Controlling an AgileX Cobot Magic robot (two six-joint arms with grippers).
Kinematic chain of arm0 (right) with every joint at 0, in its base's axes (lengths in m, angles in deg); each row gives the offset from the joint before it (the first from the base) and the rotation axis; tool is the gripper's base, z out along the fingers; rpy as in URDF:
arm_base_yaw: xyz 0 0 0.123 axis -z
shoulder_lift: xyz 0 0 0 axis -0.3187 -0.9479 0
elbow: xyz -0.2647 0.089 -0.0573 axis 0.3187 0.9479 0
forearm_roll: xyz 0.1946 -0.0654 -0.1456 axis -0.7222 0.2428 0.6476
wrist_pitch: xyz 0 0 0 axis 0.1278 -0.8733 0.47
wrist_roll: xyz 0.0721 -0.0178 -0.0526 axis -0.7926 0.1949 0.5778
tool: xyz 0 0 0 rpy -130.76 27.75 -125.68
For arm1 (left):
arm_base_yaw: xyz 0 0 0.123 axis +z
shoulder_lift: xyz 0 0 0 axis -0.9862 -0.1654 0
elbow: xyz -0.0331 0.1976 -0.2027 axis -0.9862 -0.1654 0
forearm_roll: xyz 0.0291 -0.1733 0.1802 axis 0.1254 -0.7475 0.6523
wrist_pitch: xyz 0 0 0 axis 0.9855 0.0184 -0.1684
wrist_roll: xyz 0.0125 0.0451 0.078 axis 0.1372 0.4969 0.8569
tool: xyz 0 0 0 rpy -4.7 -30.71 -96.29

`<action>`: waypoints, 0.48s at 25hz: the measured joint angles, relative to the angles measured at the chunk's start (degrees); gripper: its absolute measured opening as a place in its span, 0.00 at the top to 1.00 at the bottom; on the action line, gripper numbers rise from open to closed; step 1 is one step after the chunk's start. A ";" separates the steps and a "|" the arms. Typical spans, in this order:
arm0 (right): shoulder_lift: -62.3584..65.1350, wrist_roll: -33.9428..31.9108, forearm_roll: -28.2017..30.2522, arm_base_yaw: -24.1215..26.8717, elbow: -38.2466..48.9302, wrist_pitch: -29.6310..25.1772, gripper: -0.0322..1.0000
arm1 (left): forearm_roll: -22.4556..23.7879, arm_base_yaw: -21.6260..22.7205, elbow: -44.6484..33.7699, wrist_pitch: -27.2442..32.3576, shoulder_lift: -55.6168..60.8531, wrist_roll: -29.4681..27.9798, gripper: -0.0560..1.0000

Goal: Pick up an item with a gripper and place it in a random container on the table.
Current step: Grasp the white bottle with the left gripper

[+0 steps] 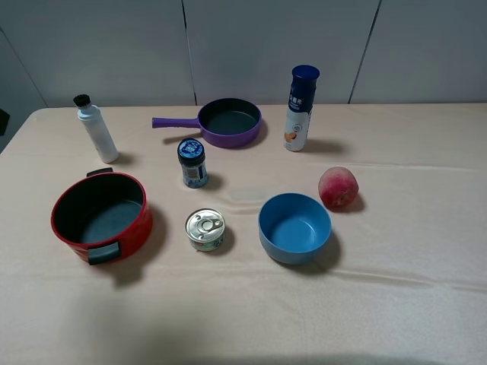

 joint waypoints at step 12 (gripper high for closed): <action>0.00 0.00 0.00 0.00 0.00 0.00 0.30 | 4.53 0.00 4.89 -10.07 -15.51 0.00 0.01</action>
